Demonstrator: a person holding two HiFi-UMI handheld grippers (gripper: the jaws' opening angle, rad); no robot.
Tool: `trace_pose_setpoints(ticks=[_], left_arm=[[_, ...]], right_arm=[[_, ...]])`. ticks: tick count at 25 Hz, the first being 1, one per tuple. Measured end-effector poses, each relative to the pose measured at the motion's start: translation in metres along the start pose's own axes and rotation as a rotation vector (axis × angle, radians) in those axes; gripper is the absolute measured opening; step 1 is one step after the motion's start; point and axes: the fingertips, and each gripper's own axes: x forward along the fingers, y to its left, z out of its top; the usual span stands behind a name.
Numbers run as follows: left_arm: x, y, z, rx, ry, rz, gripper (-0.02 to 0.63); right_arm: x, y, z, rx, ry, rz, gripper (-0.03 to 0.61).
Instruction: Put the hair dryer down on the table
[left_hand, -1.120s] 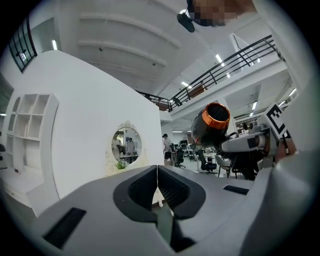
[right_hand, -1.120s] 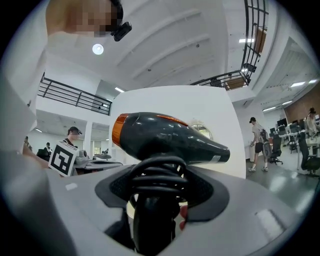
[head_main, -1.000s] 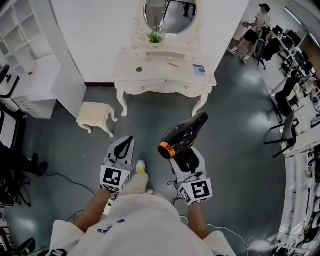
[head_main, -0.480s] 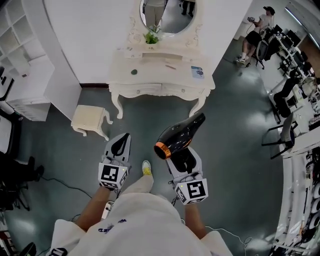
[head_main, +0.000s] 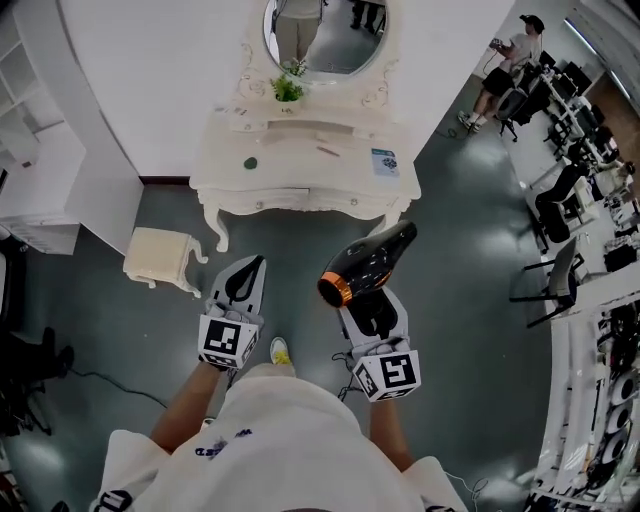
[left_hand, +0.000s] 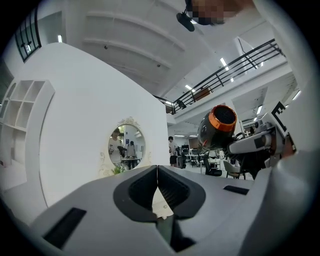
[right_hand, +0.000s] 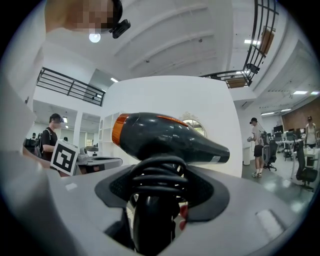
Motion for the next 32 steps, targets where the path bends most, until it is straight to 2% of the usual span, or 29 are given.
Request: trace_pose_setpoints(ticks=[6,11,16,23,32], left_arm=[[0.049,0.033,-0.004,-0.013,-0.005,-0.004,0.008],[0.073,0.049,-0.014,-0.017,0.014,-0.006,0.008],[0.097,0.065,-0.009,-0.018,0.013,0.002,0.008],[0.161,0.113,-0.018,-0.021,0.028,0.015,0.008],[0.244,0.144,-0.028,-0.016,0.051,0.024,0.008]], right_arm=[[0.058,-0.033,0.000,0.016,0.006,-0.029,0.301],[0.089,-0.041,-0.009,0.032,0.023,-0.021,0.301],[0.119,-0.054,-0.013,0.048,0.029,-0.017,0.301],[0.197,-0.087,-0.011,0.039,0.032,-0.012,0.301],[0.283,-0.133,-0.015,0.051,0.065,0.037,0.301]])
